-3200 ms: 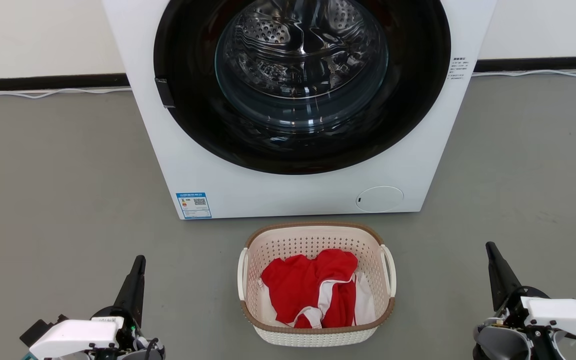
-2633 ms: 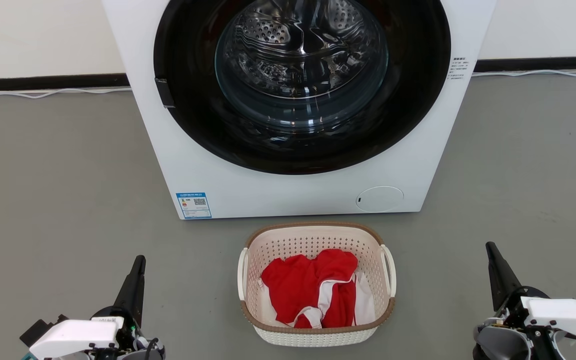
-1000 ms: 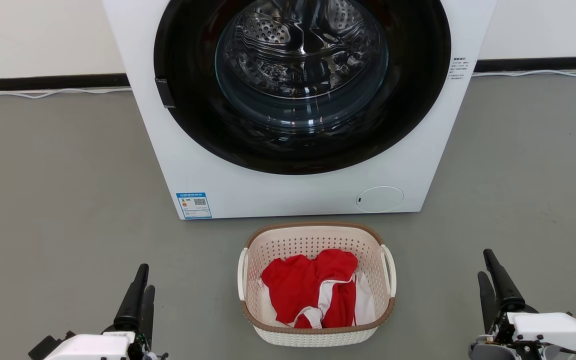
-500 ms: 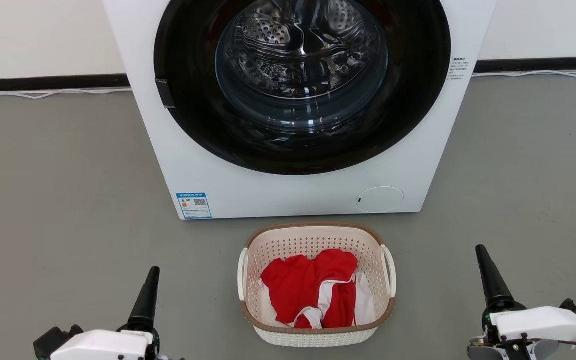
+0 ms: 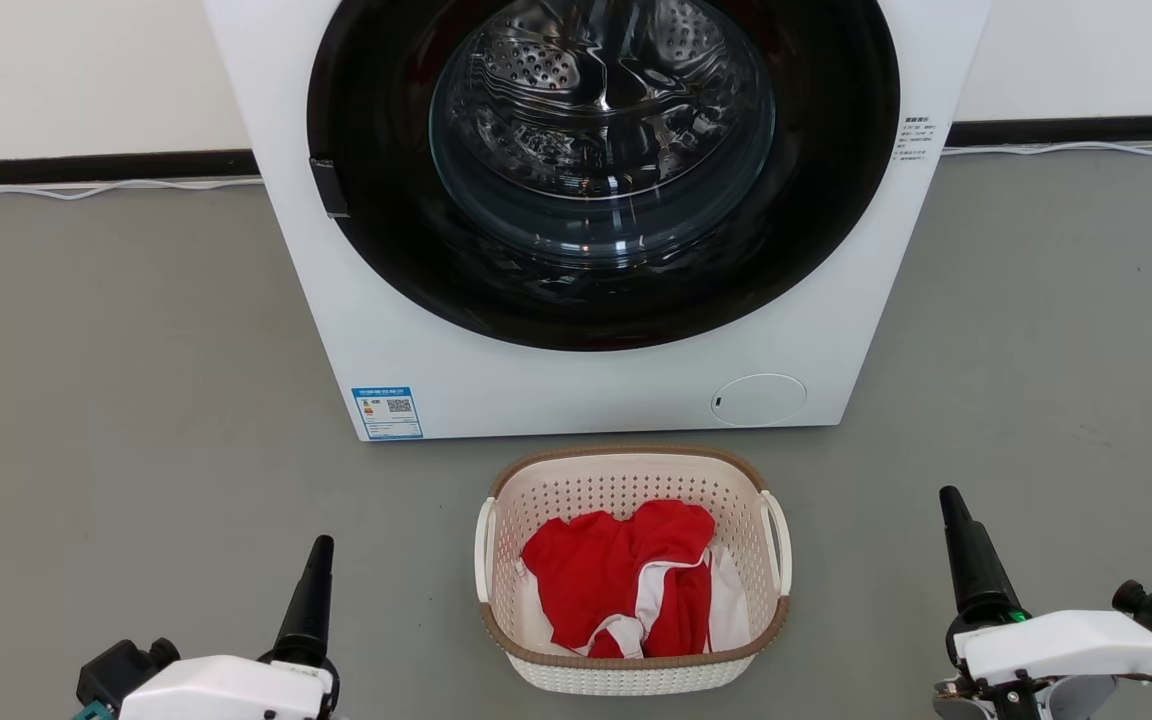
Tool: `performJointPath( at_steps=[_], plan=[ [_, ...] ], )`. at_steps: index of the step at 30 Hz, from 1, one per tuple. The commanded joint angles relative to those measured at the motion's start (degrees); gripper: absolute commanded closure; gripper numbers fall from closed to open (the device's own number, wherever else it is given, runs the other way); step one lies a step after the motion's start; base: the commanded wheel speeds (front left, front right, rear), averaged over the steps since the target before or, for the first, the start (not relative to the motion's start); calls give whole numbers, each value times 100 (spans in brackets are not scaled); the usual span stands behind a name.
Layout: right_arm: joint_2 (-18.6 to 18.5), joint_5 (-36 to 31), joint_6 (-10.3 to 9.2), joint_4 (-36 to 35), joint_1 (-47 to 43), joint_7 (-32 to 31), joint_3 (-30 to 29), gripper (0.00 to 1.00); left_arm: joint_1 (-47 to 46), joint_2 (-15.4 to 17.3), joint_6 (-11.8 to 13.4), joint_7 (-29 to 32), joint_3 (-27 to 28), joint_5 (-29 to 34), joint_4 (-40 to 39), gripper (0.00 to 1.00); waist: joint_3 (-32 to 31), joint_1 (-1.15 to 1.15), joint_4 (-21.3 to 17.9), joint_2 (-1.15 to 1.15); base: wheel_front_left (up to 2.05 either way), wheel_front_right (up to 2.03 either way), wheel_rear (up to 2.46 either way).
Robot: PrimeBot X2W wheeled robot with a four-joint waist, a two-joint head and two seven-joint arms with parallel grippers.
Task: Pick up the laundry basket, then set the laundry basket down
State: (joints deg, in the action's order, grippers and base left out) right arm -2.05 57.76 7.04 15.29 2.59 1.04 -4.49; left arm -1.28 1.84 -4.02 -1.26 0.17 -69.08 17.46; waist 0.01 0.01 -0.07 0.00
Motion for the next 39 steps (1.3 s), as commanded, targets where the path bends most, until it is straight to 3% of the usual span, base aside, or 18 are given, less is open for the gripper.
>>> performJointPath(
  at_steps=[1,39],
  plan=[
    [-72,-216,18,-200,142,87,78,0,-120,49,49,-54,43,182,-162,0,-1,0,0,0,0,0,0],
    [-102,-2967,31,-199,129,705,278,0,-68,75,238,-677,-84,2591,-193,0,-9,-1,-32,0,0,0,0]
  ],
)
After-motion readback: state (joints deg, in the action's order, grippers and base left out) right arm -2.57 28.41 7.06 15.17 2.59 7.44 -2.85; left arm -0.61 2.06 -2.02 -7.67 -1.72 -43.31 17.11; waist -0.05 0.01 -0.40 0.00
